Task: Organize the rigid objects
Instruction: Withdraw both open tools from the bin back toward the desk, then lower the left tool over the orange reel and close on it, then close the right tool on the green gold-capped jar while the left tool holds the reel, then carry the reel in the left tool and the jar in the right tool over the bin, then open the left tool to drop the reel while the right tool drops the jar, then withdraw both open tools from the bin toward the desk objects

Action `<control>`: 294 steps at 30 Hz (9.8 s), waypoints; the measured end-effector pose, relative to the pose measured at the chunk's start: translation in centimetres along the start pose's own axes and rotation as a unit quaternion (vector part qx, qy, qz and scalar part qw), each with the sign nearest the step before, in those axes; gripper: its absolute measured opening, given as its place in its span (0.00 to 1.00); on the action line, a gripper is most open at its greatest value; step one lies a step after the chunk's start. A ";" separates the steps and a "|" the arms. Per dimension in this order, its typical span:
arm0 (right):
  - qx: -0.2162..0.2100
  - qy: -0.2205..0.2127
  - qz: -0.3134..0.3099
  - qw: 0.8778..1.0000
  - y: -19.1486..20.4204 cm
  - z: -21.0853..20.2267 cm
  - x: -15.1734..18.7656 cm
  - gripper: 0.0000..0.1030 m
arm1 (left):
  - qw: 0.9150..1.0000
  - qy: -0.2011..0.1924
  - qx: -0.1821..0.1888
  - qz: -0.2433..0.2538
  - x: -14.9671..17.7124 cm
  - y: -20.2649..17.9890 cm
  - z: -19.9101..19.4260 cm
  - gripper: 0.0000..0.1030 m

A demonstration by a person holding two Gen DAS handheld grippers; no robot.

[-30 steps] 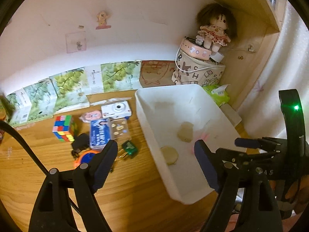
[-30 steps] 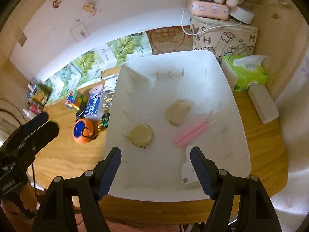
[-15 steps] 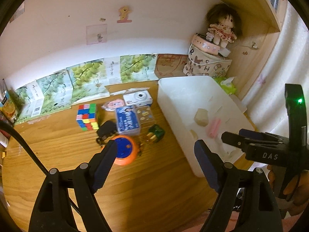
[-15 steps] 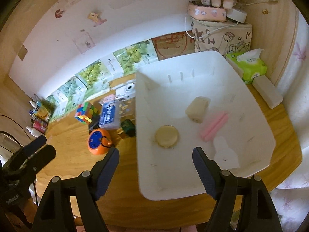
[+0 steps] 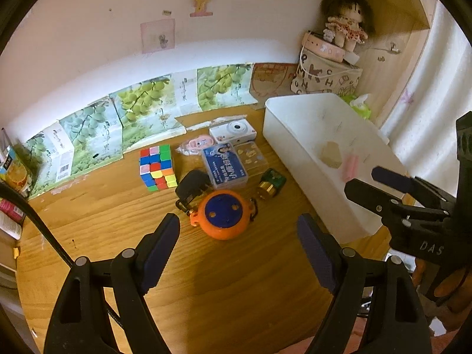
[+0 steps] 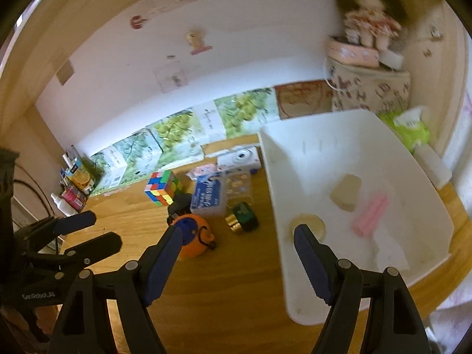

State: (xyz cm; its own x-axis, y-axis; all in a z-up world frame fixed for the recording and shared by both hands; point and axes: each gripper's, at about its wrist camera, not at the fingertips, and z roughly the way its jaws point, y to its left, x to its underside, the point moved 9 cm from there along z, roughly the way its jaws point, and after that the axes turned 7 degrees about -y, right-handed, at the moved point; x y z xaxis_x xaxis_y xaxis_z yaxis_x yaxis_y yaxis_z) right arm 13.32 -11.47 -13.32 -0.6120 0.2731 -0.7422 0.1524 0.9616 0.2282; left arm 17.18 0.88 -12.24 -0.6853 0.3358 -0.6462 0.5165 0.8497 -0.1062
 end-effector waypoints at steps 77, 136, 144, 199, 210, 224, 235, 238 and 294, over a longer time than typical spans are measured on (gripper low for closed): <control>0.033 0.290 -0.473 0.831 5.6 15.3 5.8 0.74 | 0.983 0.152 0.073 -0.072 5.5 5.8 12.9 0.79; 0.070 0.356 -0.334 0.870 3.5 15.5 8.5 0.42 | 0.982 0.044 0.054 -0.173 6.9 8.1 5.7 0.78; 0.041 0.342 -0.309 0.886 4.4 11.9 9.7 0.42 | 0.984 0.030 0.030 -0.175 6.7 7.8 4.4 0.78; -0.056 0.235 -0.317 0.917 -8.8 0.5 -0.7 0.42 | 0.988 -0.108 0.006 -0.106 -12.2 -13.0 8.5 0.79; -0.100 0.272 -0.319 0.902 -10.9 2.8 0.6 0.42 | 0.994 -0.052 -0.003 -0.096 -12.1 -15.9 13.8 0.79; -0.103 0.320 -0.300 0.893 -13.4 5.6 2.1 0.42 | 0.993 0.036 -0.011 -0.115 -9.9 -16.4 18.8 0.79; -0.089 0.319 -0.279 0.901 -13.6 6.2 2.2 0.55 | 0.993 0.009 -0.006 -0.117 -10.7 -16.1 17.6 0.84; -0.083 0.309 -0.273 0.907 -13.6 5.7 1.9 0.59 | 0.995 -0.013 -0.013 -0.100 -11.8 -16.0 16.4 0.84; -0.026 0.134 -0.073 0.988 5.0 6.2 0.8 0.76 | 0.995 -0.038 -0.062 -0.070 -4.5 7.5 3.1 0.84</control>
State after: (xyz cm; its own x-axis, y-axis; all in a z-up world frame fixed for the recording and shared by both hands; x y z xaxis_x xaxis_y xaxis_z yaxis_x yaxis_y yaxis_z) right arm 18.41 -6.28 -16.66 -0.8094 0.1083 -0.5772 0.0116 0.9856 0.1687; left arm 25.71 4.48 -12.48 -0.7028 0.1818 -0.6878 0.3469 0.9316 -0.1082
